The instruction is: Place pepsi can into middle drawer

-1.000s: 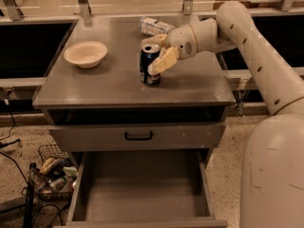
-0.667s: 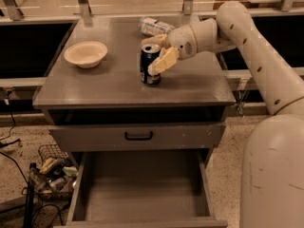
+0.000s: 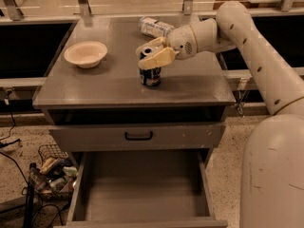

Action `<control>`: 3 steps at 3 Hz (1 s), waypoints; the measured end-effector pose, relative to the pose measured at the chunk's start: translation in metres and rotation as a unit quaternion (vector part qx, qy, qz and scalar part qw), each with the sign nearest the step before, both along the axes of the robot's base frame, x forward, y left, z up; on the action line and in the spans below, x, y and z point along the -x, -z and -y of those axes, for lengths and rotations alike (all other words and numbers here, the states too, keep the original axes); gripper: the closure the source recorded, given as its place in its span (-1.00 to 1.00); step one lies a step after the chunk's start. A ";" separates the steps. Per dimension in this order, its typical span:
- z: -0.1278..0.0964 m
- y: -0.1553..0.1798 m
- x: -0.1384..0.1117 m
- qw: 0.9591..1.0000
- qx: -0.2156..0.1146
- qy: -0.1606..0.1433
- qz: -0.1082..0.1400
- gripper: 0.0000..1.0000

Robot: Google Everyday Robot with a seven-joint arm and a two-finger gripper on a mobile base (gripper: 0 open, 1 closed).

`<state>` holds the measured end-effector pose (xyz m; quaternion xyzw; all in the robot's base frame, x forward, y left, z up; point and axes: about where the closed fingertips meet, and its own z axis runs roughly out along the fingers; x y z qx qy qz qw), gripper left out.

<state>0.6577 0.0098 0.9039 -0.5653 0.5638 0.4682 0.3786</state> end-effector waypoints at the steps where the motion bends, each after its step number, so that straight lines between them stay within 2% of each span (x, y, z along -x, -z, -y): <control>1: 0.000 0.000 0.000 1.000 0.000 0.000 0.000 0.44; 2: 0.000 0.000 0.000 1.000 0.000 0.000 0.000 1.00; 3: -0.002 -0.007 0.001 1.000 0.005 -0.003 -0.001 1.00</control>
Offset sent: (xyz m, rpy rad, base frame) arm 0.0000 0.0000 0.0000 0.0000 0.0000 0.0000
